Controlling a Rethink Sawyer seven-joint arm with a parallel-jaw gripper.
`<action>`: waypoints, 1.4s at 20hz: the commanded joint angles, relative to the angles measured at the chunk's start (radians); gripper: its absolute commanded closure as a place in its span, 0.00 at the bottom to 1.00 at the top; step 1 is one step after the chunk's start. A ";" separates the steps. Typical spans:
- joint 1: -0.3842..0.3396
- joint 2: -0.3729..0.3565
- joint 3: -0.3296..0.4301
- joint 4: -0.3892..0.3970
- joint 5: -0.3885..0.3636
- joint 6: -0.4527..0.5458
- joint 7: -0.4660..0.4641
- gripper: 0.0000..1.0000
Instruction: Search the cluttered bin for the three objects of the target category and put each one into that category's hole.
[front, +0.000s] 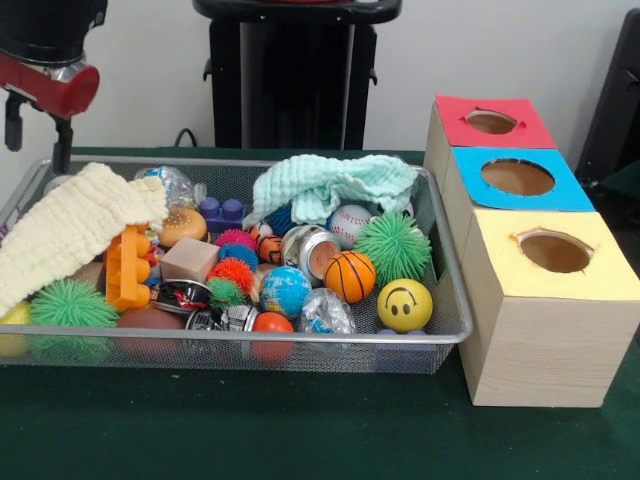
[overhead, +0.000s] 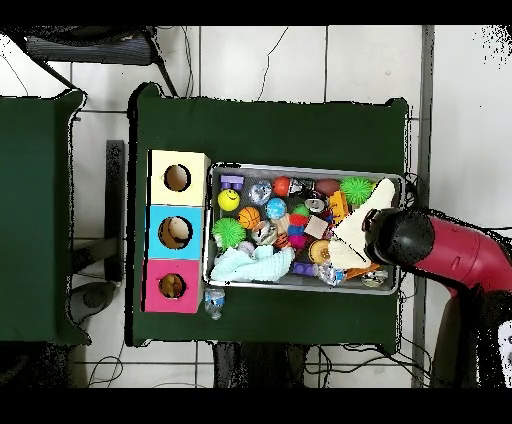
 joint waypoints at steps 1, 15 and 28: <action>-0.003 -0.005 0.113 0.119 0.015 -0.033 -0.002 0.00; -0.008 -0.026 0.197 0.313 0.231 -0.185 0.154 0.00; 0.018 0.018 0.203 0.375 0.261 -0.363 0.188 0.00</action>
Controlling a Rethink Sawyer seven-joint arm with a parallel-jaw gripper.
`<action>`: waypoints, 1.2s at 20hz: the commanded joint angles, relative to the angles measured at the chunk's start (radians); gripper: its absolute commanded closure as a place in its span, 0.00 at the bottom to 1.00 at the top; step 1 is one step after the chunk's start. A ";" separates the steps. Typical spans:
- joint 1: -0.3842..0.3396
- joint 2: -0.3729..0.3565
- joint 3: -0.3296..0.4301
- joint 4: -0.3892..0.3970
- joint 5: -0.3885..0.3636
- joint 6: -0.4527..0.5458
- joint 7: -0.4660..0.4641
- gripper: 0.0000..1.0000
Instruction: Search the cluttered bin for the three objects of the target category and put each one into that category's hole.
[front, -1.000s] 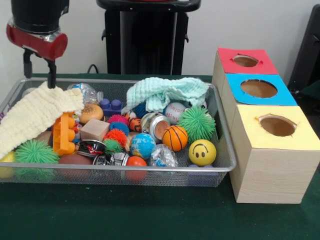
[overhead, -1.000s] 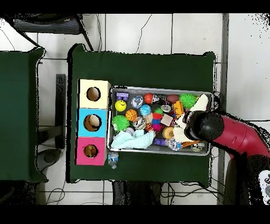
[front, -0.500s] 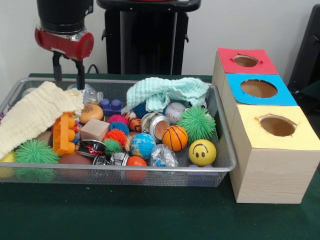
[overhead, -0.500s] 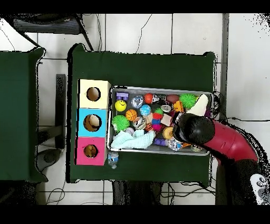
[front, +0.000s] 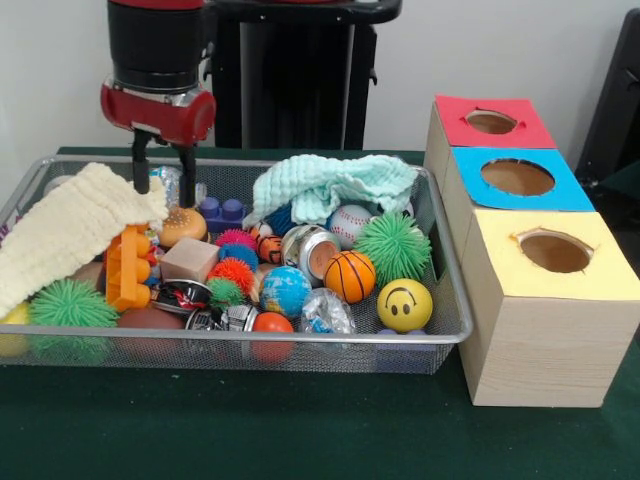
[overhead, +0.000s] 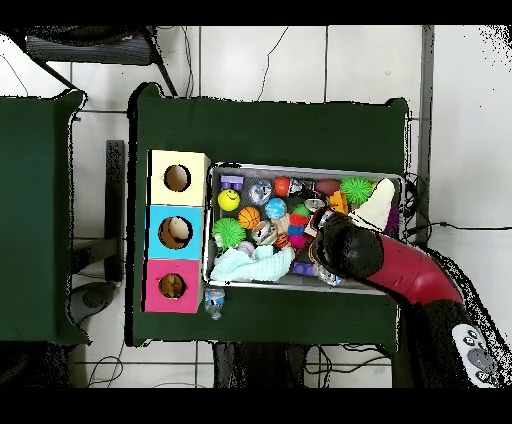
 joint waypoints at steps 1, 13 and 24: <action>0.030 0.036 0.087 0.120 0.059 -0.064 0.196 0.00; 0.100 0.021 0.057 0.178 0.146 -0.120 0.241 0.00; 0.109 0.097 0.052 0.105 0.227 -0.199 0.237 0.00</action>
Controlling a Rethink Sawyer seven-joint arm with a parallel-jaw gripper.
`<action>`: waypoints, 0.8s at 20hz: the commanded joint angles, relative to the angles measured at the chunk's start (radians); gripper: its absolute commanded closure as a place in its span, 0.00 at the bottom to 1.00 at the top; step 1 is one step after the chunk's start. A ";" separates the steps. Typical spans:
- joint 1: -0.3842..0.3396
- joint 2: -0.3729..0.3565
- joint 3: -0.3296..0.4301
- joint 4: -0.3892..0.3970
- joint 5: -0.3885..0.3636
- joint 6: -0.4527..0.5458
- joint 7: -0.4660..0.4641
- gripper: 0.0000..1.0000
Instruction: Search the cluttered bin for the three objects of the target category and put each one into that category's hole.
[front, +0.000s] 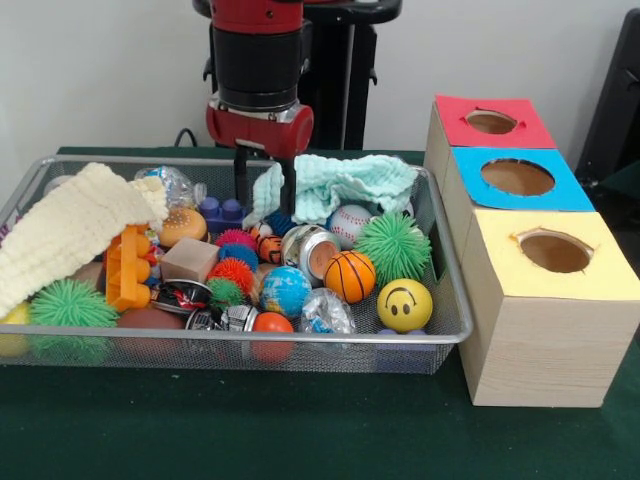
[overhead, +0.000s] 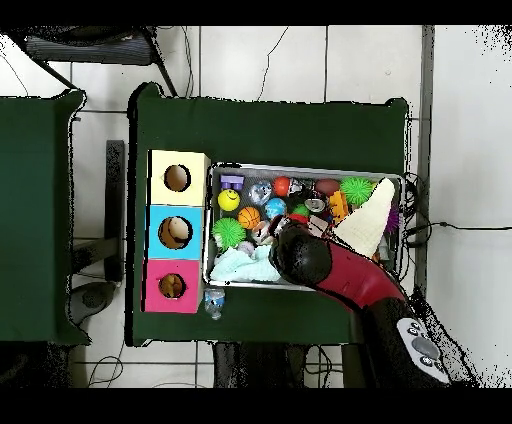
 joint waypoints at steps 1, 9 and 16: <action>-0.005 0.077 0.053 -0.030 0.075 -0.095 0.230 0.00; 0.043 0.088 -0.029 -0.044 0.143 -0.065 0.256 0.00; 0.161 0.100 -0.179 -0.064 0.269 0.220 0.348 0.00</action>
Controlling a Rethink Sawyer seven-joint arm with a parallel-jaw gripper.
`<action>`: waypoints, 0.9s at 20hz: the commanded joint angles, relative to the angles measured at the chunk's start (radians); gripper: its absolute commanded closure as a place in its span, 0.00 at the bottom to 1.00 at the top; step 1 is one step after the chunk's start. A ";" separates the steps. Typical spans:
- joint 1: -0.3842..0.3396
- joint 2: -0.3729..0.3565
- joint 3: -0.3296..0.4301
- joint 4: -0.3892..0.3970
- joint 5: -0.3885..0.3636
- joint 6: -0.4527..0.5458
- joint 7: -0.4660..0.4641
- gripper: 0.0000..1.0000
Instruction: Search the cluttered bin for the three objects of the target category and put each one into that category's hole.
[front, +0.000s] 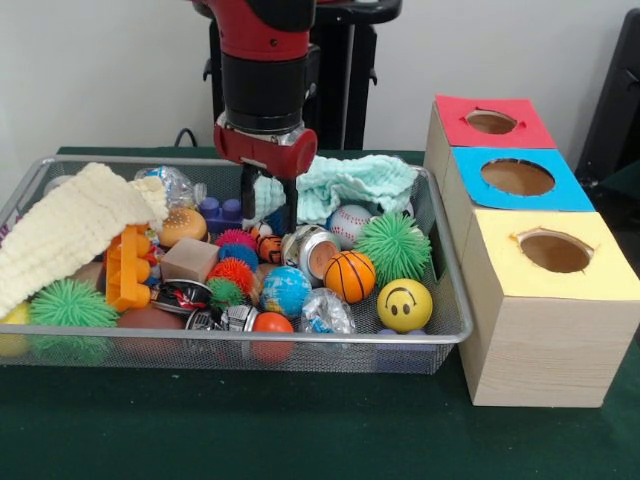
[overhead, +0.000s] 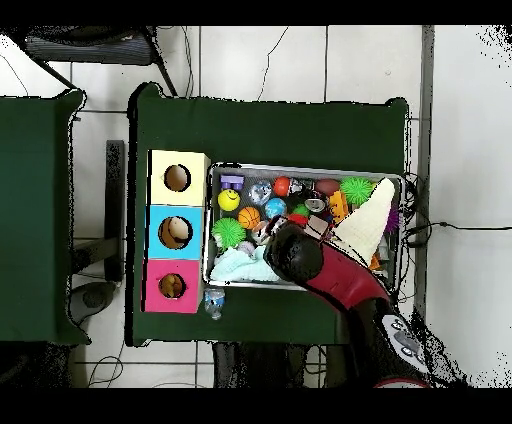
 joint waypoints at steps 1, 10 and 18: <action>0.084 0.048 -0.110 -0.075 0.143 0.311 0.349 0.00; -0.001 0.190 -0.072 -0.155 0.192 0.341 0.299 0.00; -0.068 0.269 -0.032 -0.247 0.193 0.345 0.235 0.00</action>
